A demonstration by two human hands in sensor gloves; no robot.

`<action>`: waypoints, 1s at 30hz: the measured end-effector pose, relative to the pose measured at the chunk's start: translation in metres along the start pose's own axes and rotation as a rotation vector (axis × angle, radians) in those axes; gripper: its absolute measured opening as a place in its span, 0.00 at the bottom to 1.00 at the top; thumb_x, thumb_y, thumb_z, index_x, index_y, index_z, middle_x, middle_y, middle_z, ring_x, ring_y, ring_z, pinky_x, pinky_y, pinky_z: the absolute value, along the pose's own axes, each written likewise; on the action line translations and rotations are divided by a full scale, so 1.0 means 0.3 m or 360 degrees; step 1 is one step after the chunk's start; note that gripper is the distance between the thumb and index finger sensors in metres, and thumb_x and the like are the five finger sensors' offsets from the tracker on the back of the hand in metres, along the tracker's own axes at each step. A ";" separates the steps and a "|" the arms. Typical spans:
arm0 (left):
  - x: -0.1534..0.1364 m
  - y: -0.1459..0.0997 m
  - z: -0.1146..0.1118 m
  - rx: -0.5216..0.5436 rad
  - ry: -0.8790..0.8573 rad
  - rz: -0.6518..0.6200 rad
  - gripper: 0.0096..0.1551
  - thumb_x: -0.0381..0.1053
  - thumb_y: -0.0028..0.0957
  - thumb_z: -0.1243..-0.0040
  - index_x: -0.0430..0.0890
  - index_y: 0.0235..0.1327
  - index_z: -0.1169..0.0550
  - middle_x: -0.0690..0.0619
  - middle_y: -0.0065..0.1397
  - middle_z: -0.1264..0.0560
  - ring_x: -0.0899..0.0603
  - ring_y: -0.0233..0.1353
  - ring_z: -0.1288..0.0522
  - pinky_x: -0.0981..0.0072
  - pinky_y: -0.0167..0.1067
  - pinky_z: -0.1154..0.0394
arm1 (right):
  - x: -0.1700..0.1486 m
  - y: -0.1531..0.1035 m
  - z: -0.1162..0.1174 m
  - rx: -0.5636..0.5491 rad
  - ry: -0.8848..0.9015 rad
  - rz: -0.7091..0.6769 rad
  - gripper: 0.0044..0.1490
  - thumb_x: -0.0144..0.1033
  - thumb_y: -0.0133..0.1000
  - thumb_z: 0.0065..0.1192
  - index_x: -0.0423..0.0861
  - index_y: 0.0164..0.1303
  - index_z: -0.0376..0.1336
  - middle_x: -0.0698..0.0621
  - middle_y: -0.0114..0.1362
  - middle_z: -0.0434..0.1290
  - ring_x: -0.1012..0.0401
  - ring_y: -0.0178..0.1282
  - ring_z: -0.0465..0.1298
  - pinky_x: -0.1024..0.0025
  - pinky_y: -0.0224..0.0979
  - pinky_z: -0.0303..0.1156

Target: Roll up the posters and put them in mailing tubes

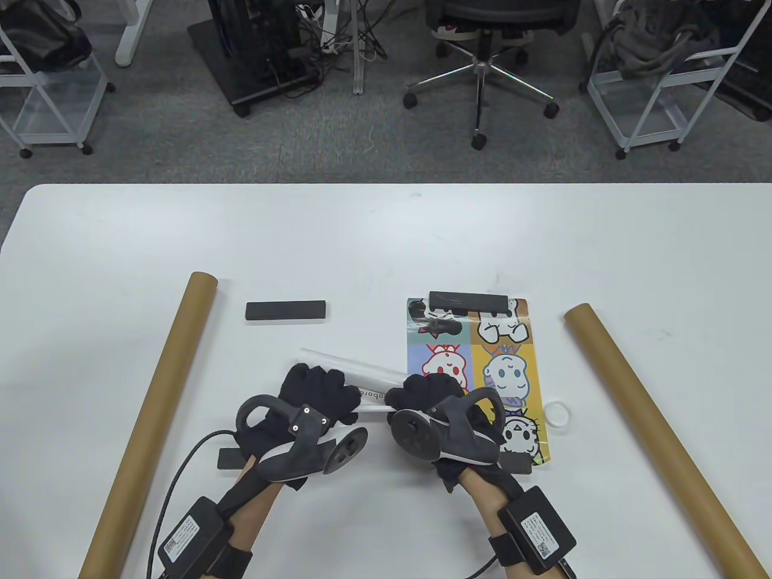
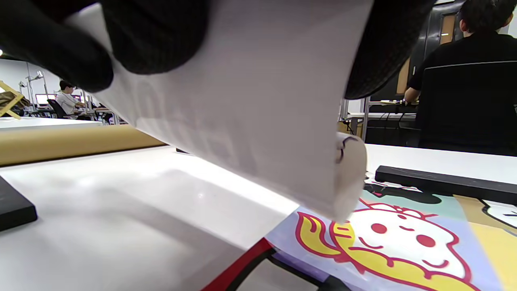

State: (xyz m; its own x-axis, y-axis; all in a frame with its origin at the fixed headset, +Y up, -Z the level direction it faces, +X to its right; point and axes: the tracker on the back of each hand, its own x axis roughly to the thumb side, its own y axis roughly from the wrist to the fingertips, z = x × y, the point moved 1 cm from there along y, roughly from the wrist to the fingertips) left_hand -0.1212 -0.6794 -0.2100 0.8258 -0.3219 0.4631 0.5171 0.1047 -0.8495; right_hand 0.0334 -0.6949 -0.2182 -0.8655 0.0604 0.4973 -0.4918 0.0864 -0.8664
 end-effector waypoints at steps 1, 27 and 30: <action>0.002 0.000 0.000 -0.0008 -0.0005 0.0009 0.25 0.62 0.54 0.45 0.64 0.64 0.22 0.55 0.71 0.25 0.44 0.65 0.23 0.43 0.76 0.29 | -0.002 -0.001 0.001 -0.0014 -0.0006 0.0009 0.25 0.43 0.53 0.57 0.51 0.60 0.68 0.48 0.60 0.76 0.47 0.55 0.78 0.37 0.71 0.70; -0.014 0.011 0.008 0.0001 -0.0032 0.0087 0.19 0.63 0.47 0.37 0.58 0.49 0.22 0.62 0.48 0.19 0.52 0.44 0.19 0.49 0.69 0.21 | 0.002 0.021 0.000 0.0025 -0.0031 0.0005 0.29 0.40 0.55 0.50 0.47 0.67 0.59 0.49 0.59 0.72 0.52 0.49 0.76 0.38 0.71 0.70; -0.031 0.009 0.005 -0.0044 -0.0054 0.0095 0.15 0.64 0.45 0.34 0.59 0.41 0.21 0.63 0.45 0.18 0.51 0.45 0.17 0.48 0.69 0.21 | 0.010 0.026 -0.003 0.0026 -0.0003 0.0003 0.29 0.43 0.54 0.56 0.49 0.65 0.59 0.50 0.57 0.72 0.53 0.48 0.75 0.40 0.71 0.71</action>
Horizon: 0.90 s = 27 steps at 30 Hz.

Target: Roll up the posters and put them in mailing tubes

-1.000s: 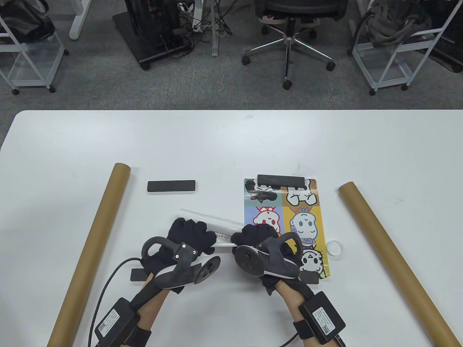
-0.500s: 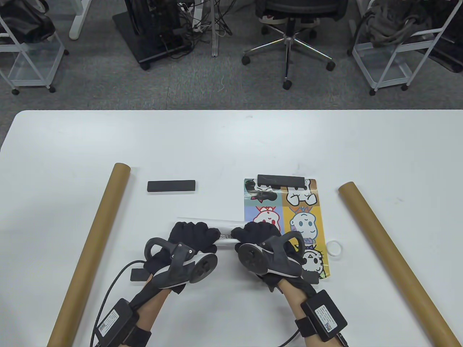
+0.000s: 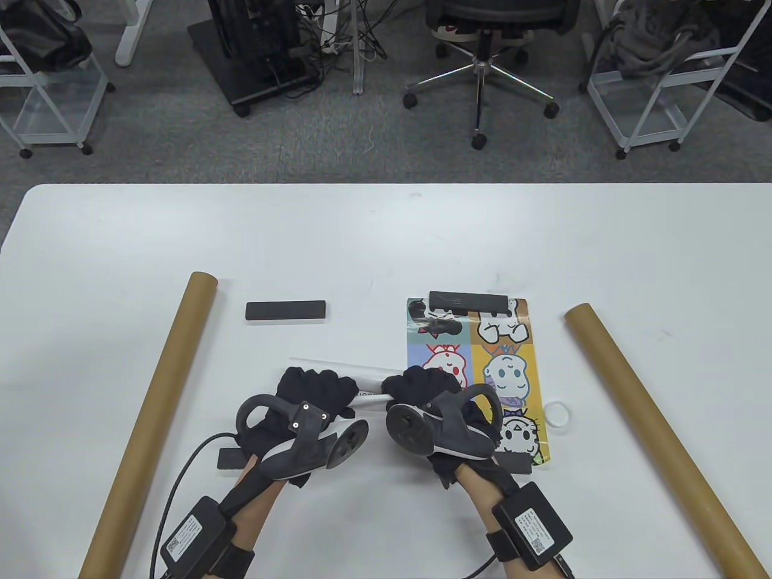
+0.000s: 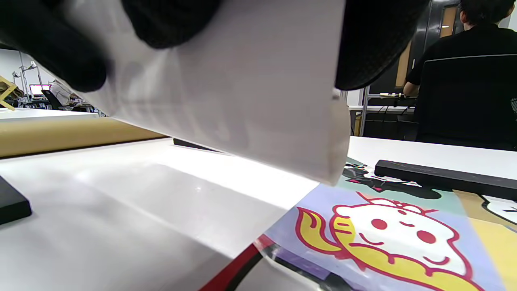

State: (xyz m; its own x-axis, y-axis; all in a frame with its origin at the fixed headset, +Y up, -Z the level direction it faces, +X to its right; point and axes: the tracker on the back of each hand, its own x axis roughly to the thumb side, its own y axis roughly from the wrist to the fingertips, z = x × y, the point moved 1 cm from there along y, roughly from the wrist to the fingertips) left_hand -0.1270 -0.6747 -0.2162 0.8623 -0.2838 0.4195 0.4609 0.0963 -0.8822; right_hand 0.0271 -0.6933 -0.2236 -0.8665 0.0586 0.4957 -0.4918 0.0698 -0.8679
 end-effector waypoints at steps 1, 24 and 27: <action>-0.005 -0.003 -0.002 -0.0011 -0.0030 0.0002 0.15 0.64 0.46 0.35 0.59 0.40 0.21 0.63 0.45 0.18 0.51 0.46 0.16 0.48 0.70 0.21 | -0.001 0.000 -0.002 -0.0014 -0.0003 -0.0002 0.29 0.44 0.53 0.58 0.50 0.64 0.60 0.51 0.57 0.72 0.54 0.47 0.75 0.41 0.71 0.71; 0.010 -0.012 -0.011 0.0071 -0.0134 -0.0042 0.33 0.61 0.52 0.43 0.59 0.74 0.27 0.61 0.58 0.19 0.50 0.52 0.17 0.51 0.71 0.22 | -0.023 -0.026 -0.010 -0.0126 -0.0031 0.0067 0.35 0.44 0.48 0.62 0.47 0.66 0.65 0.53 0.56 0.77 0.54 0.49 0.81 0.45 0.69 0.76; 0.004 -0.014 -0.005 0.0132 -0.0159 -0.0037 0.31 0.61 0.51 0.42 0.59 0.70 0.25 0.62 0.58 0.17 0.51 0.53 0.14 0.52 0.71 0.21 | -0.030 -0.031 -0.019 -0.0186 -0.0011 0.0082 0.34 0.44 0.47 0.63 0.48 0.64 0.66 0.53 0.56 0.79 0.54 0.49 0.83 0.46 0.68 0.76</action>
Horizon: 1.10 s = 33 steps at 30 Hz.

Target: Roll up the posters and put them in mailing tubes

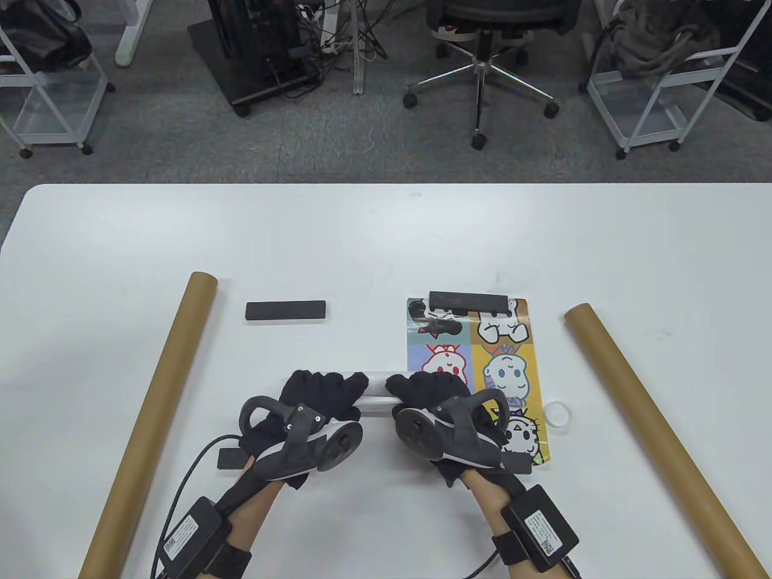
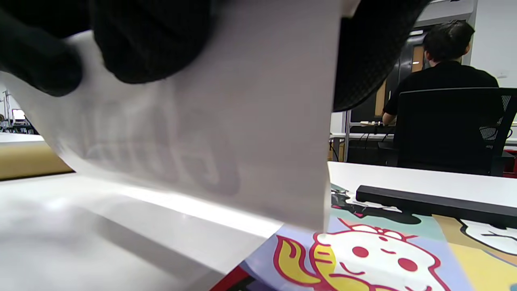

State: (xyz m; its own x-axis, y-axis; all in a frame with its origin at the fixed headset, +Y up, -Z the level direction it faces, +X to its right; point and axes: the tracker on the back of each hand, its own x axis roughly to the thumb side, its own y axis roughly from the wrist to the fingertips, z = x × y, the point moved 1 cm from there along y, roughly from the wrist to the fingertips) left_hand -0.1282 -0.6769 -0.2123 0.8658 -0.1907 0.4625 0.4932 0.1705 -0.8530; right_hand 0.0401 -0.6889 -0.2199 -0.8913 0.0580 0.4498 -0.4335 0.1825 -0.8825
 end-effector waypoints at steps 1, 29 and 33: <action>0.000 0.000 0.001 0.0001 0.0004 0.0001 0.30 0.61 0.52 0.44 0.59 0.69 0.25 0.62 0.58 0.17 0.51 0.54 0.14 0.52 0.71 0.21 | -0.001 0.000 -0.001 0.0006 0.0000 0.0006 0.34 0.44 0.47 0.63 0.48 0.64 0.66 0.54 0.56 0.80 0.54 0.49 0.83 0.46 0.68 0.77; -0.005 -0.001 -0.014 -0.0095 0.0043 0.0016 0.26 0.62 0.51 0.40 0.60 0.63 0.20 0.60 0.60 0.20 0.50 0.55 0.18 0.48 0.73 0.23 | -0.003 -0.004 0.011 0.0094 0.0061 -0.0016 0.33 0.45 0.48 0.62 0.48 0.65 0.66 0.53 0.55 0.77 0.54 0.49 0.80 0.42 0.70 0.74; -0.012 -0.001 -0.014 -0.0053 0.0000 0.0020 0.34 0.62 0.48 0.39 0.60 0.71 0.24 0.62 0.56 0.16 0.52 0.52 0.14 0.52 0.70 0.20 | -0.014 -0.007 0.001 0.0000 0.0005 0.0014 0.38 0.47 0.43 0.65 0.48 0.65 0.66 0.56 0.53 0.80 0.56 0.48 0.83 0.47 0.68 0.76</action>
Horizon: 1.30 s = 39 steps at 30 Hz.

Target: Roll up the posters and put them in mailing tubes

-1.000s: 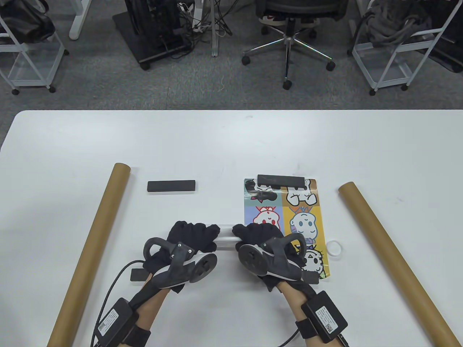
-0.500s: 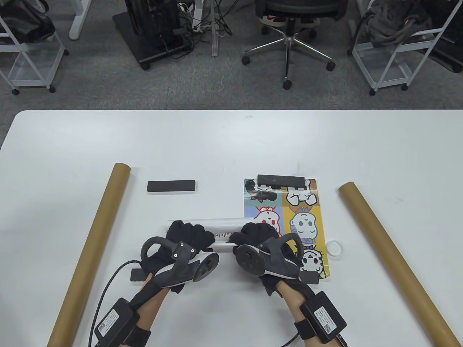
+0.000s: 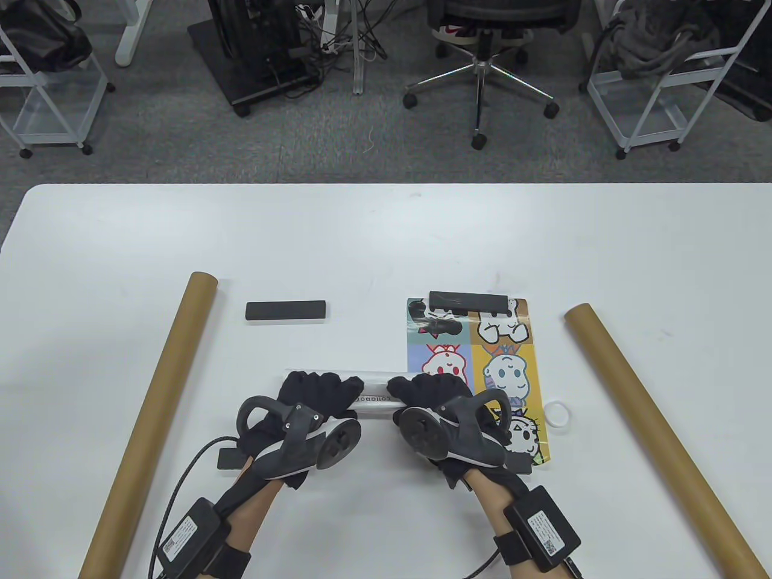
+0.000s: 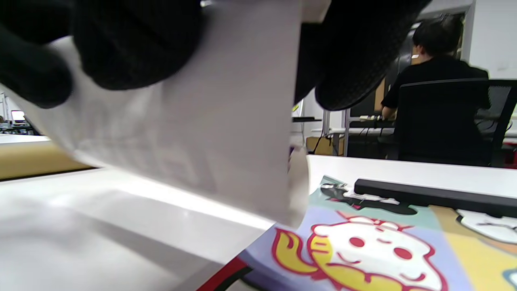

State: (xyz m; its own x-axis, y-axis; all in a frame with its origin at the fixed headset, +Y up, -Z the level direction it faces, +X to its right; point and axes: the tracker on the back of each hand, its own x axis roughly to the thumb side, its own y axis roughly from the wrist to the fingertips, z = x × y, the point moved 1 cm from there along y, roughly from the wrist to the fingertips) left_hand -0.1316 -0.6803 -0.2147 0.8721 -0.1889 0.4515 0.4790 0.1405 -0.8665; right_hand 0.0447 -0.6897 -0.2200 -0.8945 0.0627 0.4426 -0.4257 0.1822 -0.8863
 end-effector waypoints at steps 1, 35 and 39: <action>-0.001 0.000 0.001 0.0015 -0.0010 0.0000 0.33 0.63 0.48 0.39 0.60 0.70 0.24 0.62 0.56 0.15 0.52 0.52 0.13 0.52 0.70 0.20 | -0.003 -0.001 -0.003 -0.0044 -0.0013 0.0010 0.38 0.47 0.42 0.66 0.48 0.64 0.66 0.57 0.52 0.81 0.56 0.49 0.84 0.48 0.68 0.77; -0.003 0.003 -0.003 -0.0050 -0.0020 0.0000 0.35 0.61 0.49 0.38 0.60 0.74 0.27 0.62 0.59 0.19 0.51 0.54 0.16 0.51 0.72 0.22 | 0.001 0.004 0.002 0.0030 0.0016 -0.0011 0.36 0.47 0.45 0.65 0.49 0.65 0.66 0.56 0.54 0.78 0.55 0.49 0.80 0.46 0.69 0.75; -0.015 0.001 0.008 0.0014 -0.0067 0.0019 0.30 0.62 0.48 0.38 0.61 0.66 0.23 0.63 0.57 0.16 0.52 0.53 0.14 0.53 0.71 0.20 | -0.012 0.002 -0.008 -0.0059 0.0023 0.0023 0.35 0.47 0.43 0.66 0.51 0.62 0.67 0.57 0.54 0.80 0.56 0.50 0.83 0.47 0.69 0.76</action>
State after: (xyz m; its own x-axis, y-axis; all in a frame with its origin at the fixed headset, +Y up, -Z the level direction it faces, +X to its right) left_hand -0.1352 -0.6770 -0.2164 0.8810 -0.1463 0.4500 0.4695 0.1512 -0.8699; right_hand 0.0479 -0.6875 -0.2217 -0.8983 0.0799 0.4321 -0.4073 0.2176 -0.8870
